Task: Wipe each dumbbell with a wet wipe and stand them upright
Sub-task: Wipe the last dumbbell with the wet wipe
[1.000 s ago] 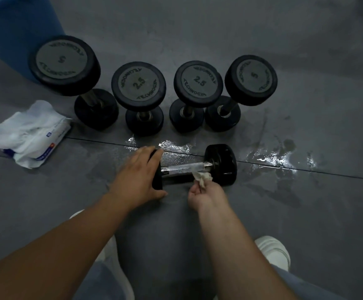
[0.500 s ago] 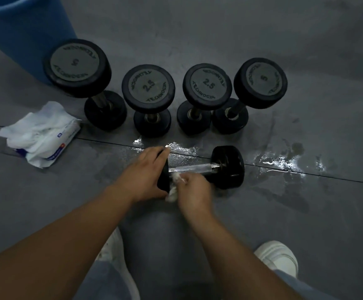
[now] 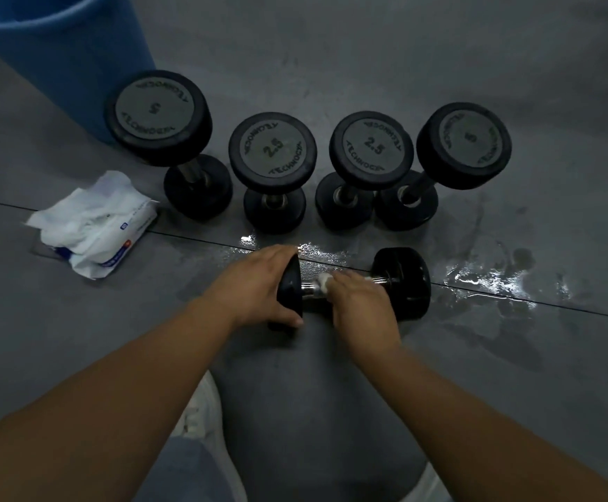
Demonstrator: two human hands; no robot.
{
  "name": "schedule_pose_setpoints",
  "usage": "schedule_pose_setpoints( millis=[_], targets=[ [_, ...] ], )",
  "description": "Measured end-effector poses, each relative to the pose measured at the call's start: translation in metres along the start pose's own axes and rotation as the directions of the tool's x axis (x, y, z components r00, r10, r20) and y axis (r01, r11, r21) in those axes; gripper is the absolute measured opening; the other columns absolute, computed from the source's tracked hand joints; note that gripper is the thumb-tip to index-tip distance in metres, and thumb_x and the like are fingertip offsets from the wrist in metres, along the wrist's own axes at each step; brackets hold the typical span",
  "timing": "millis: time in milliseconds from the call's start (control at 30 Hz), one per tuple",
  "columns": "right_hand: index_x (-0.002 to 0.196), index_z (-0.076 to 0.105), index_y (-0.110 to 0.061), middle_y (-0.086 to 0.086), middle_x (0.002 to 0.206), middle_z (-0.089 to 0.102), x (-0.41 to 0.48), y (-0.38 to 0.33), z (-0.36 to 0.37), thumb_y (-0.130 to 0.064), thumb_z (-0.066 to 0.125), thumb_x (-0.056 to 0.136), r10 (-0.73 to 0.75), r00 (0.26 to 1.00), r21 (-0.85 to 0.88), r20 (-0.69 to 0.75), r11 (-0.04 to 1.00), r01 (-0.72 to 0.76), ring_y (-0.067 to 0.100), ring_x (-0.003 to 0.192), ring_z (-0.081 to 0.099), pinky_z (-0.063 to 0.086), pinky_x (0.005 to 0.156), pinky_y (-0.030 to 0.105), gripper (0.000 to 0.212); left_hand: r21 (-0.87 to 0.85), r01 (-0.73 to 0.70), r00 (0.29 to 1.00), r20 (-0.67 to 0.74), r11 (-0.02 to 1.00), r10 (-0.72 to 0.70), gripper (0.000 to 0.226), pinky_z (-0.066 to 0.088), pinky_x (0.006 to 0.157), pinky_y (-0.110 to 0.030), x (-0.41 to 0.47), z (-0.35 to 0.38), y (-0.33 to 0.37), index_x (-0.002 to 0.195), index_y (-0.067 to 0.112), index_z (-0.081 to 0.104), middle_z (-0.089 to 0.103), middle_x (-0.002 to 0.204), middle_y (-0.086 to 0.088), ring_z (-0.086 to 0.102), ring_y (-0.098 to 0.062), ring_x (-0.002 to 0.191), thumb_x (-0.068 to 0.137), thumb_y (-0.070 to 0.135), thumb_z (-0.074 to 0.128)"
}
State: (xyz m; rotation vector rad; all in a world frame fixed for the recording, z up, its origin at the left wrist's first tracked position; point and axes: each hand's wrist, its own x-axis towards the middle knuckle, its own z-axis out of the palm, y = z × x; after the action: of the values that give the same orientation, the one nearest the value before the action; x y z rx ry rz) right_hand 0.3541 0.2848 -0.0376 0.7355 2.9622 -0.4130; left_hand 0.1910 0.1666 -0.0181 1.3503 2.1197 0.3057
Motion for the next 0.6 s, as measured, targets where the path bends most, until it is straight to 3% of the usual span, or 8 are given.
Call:
schedule_pose_setpoints(
  millis=[100,200,267,333,400,467,533,600],
  targets=[
    [0.094,0.066,-0.025,-0.008,0.096,0.068,-0.003,-0.004,-0.006,-0.019,0.054,0.071,-0.196,0.98,0.026,0.036,0.981,0.195,0.018,0.093,0.063,0.046,0.075,0.032,0.026,-0.136,0.024,0.999,-0.019,0.99,-0.027,0.126,0.022,0.118,-0.032,-0.013,0.016,-0.008,0.155,0.027,0.016,0.011,0.163,0.004,0.017,-0.016,0.148,0.055,0.051,0.09],
    [0.094,0.065,-0.023,-0.004,0.091,0.067,0.006,0.008,-0.012,-0.017,0.052,0.078,0.093,0.995,0.18,-0.031,0.98,-0.086,0.022,0.087,0.063,0.049,0.074,0.034,0.021,-0.372,0.084,0.99,-0.075,0.924,-0.121,0.132,0.022,0.119,-0.03,-0.022,0.033,-0.009,0.155,0.03,0.012,0.012,0.161,0.005,0.018,-0.008,0.145,0.052,0.043,0.094],
    [0.092,0.064,-0.023,-0.001,0.092,0.068,0.005,0.004,-0.01,-0.017,0.052,0.076,-0.028,0.998,0.119,0.065,0.993,0.02,0.024,0.087,0.064,0.051,0.074,0.035,0.021,-0.568,0.163,0.972,-0.05,0.807,-0.231,0.135,0.026,0.115,-0.024,-0.019,0.037,-0.003,0.154,0.032,0.011,0.026,0.156,0.003,0.028,-0.005,0.139,0.048,0.047,0.094],
    [0.097,0.063,-0.024,-0.002,0.098,0.069,0.004,0.003,-0.008,-0.017,0.052,0.076,-0.215,0.969,0.125,0.12,0.972,0.2,0.025,0.091,0.065,0.051,0.076,0.038,0.025,-0.786,0.244,0.935,0.035,0.569,-0.352,0.139,0.033,0.113,-0.027,-0.016,0.04,-0.003,0.153,0.037,0.011,0.035,0.151,0.005,0.04,-0.006,0.134,0.04,0.057,0.09],
    [0.102,0.062,-0.024,-0.002,0.098,0.07,0.009,0.006,-0.016,-0.017,0.05,0.081,-0.045,0.999,0.214,0.025,0.976,0.039,0.025,0.089,0.065,0.052,0.075,0.037,0.025,-0.868,0.294,0.906,0.121,0.4,-0.405,0.138,0.04,0.112,-0.037,-0.015,0.042,-0.009,0.151,0.042,0.013,0.036,0.152,0.008,0.046,-0.008,0.132,0.038,0.063,0.089],
    [0.102,0.065,-0.022,0.0,0.099,0.071,0.01,0.014,-0.019,-0.017,0.051,0.084,0.136,0.988,0.284,-0.068,0.952,-0.111,0.025,0.087,0.065,0.053,0.073,0.033,0.023,-0.886,0.329,0.899,0.187,0.328,-0.396,0.134,0.043,0.109,-0.04,-0.015,0.043,-0.007,0.151,0.042,0.014,0.038,0.152,0.011,0.049,-0.007,0.129,0.041,0.06,0.09],
    [0.098,0.065,-0.022,0.002,0.095,0.07,0.009,0.012,-0.018,-0.023,0.05,0.085,0.046,0.998,0.168,0.049,0.984,-0.053,0.027,0.086,0.065,0.05,0.071,0.032,0.02,-0.897,0.331,0.893,0.197,0.292,-0.406,0.128,0.046,0.103,-0.028,-0.011,0.047,-0.001,0.153,0.036,0.014,0.049,0.144,0.008,0.055,-0.007,0.122,0.053,0.048,0.092],
    [0.1,0.065,-0.024,0.004,0.094,0.07,0.012,0.014,-0.016,-0.025,0.05,0.089,-0.024,0.985,0.146,0.173,0.989,-0.001,0.029,0.087,0.065,0.05,0.072,0.034,0.019,-0.912,0.318,0.878,0.18,0.258,-0.444,0.11,0.049,0.085,-0.016,-0.006,0.05,0.011,0.152,0.034,0.017,0.06,0.13,0.005,0.06,-0.007,0.112,0.069,0.029,0.088]
  ],
)
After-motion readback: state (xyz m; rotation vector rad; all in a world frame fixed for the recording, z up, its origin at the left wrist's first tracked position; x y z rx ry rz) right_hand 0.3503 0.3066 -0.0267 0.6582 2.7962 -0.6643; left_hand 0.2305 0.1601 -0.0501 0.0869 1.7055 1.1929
